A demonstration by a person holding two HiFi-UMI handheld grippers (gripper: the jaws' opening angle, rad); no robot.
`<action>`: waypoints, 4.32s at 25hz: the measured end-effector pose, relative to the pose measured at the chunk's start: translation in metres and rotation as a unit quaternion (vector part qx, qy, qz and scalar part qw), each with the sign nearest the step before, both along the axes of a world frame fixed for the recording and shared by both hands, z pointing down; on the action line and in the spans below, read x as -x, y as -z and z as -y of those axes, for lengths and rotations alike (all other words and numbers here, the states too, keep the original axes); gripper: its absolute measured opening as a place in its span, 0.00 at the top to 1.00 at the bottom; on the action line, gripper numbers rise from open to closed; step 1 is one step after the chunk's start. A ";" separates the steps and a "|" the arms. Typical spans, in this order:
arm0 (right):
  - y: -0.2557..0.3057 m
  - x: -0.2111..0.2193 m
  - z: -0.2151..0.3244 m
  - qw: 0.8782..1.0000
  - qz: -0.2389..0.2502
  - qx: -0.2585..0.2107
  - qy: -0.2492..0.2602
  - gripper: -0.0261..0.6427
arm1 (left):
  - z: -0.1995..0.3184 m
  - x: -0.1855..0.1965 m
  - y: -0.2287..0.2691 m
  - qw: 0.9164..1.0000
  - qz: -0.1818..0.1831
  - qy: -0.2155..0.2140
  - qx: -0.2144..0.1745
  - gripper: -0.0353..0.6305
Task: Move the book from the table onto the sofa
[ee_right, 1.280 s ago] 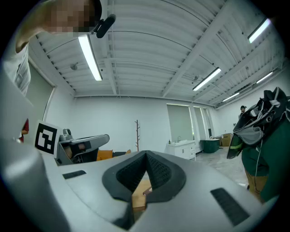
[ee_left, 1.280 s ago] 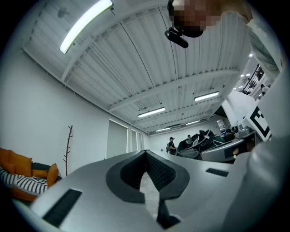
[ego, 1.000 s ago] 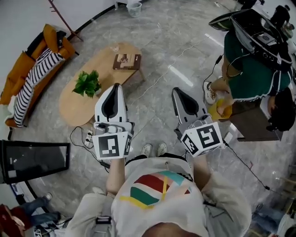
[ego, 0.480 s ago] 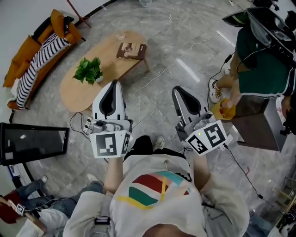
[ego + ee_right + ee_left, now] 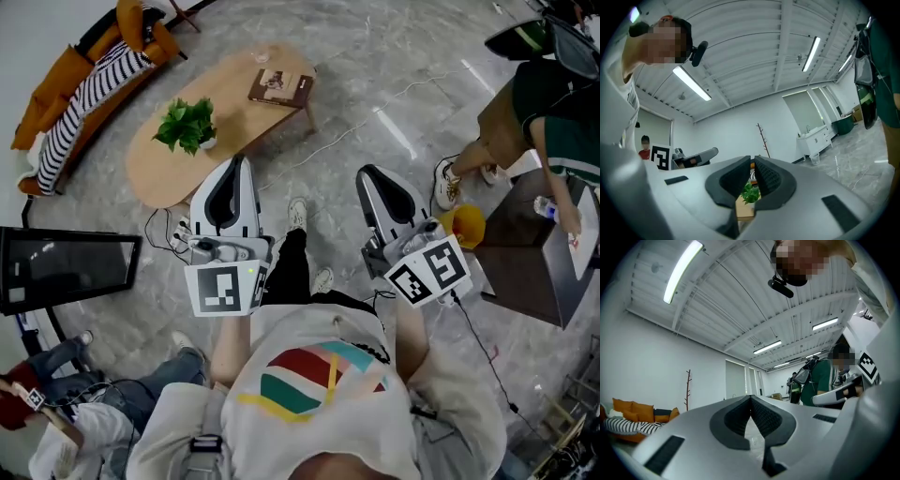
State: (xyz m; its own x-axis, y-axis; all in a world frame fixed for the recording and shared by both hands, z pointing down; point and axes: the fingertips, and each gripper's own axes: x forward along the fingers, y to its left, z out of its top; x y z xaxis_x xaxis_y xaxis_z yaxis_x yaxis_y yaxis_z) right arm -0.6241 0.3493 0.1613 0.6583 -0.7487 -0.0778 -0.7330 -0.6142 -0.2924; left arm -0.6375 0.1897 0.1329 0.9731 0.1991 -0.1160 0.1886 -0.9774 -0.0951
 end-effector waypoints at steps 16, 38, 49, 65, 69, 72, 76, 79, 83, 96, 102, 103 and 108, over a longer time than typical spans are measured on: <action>-0.009 -0.224 0.081 0.996 0.022 0.057 -0.063 0.94 | 0.115 -0.215 -0.045 0.996 -0.005 0.030 0.079 0.94; -0.099 -0.445 0.107 0.993 0.112 0.044 -0.016 0.94 | 0.133 -0.407 -0.112 0.995 0.043 0.077 0.048 0.94; -0.255 -0.517 0.162 0.981 0.122 0.146 0.049 0.94 | 0.147 -0.485 -0.256 0.991 0.078 0.092 0.051 0.94; -0.481 -0.501 0.226 0.931 0.162 0.312 0.097 0.94 | 0.165 -0.466 -0.441 0.977 0.180 0.090 0.072 0.94; -0.519 -0.496 0.224 0.915 0.184 0.344 0.099 0.94 | 0.158 -0.461 -0.458 0.975 0.191 0.083 0.073 0.94; -0.541 -0.493 0.223 0.904 0.200 0.363 0.102 0.94 | 0.155 -0.461 -0.467 0.975 0.197 0.078 0.073 0.94; -0.561 -0.489 0.217 0.893 0.218 0.382 0.098 0.94 | 0.152 -0.464 -0.472 0.975 0.200 0.069 0.063 0.94; -0.573 -0.480 0.210 0.882 0.233 0.398 0.100 0.94 | 0.151 -0.466 -0.474 0.975 0.203 0.066 0.062 0.94; -0.578 -0.463 0.199 0.876 0.242 0.405 0.103 0.94 | 0.147 -0.468 -0.471 0.976 0.203 0.058 0.061 0.94; -0.544 -0.465 0.162 0.929 0.309 0.204 0.021 0.94 | 0.131 -0.472 -0.468 0.977 0.202 0.030 0.055 0.94; -0.551 -0.495 0.127 0.902 0.428 -0.043 -0.038 0.39 | 0.126 -0.471 -0.475 0.975 0.216 0.019 0.056 0.94; -0.557 -0.496 0.124 0.891 0.447 -0.074 -0.038 0.38 | 0.124 -0.470 -0.477 0.974 0.220 0.015 0.056 0.94; -0.586 -0.484 0.125 0.850 0.501 -0.160 0.028 0.39 | 0.118 -0.469 -0.483 0.972 0.227 0.004 0.052 0.94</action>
State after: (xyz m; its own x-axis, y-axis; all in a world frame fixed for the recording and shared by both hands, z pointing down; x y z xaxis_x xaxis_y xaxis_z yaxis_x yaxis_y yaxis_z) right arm -0.1397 0.2242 0.7470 0.4788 -0.8266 0.2958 -0.0426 -0.3584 -0.9326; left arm -0.1681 0.0715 0.6156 0.9301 0.2007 0.3077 0.1795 -0.9791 0.0961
